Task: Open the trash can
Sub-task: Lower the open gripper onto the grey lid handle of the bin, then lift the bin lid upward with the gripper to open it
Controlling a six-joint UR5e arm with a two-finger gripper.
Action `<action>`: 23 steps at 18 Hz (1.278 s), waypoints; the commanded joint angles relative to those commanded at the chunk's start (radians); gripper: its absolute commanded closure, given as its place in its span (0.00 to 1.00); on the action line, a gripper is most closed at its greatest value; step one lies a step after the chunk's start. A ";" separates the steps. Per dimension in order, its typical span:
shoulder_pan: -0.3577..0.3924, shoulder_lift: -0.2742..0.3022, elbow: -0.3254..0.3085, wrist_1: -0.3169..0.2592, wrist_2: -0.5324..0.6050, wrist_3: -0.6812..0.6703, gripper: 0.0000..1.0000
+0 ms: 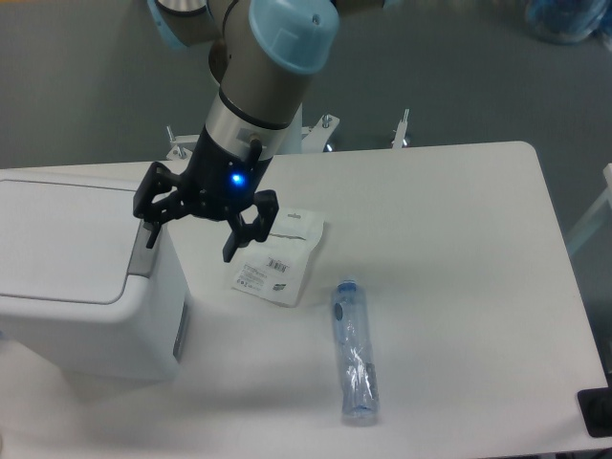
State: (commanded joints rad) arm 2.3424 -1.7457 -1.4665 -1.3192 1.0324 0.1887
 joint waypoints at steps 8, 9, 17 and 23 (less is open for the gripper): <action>-0.003 -0.003 -0.018 0.005 0.005 0.006 0.00; -0.003 -0.002 -0.020 0.005 0.005 0.008 0.00; -0.008 -0.009 -0.034 0.018 0.005 0.005 0.00; -0.020 -0.018 -0.035 0.020 0.024 0.005 0.00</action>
State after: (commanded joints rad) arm 2.3225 -1.7641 -1.5018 -1.2993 1.0569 0.1933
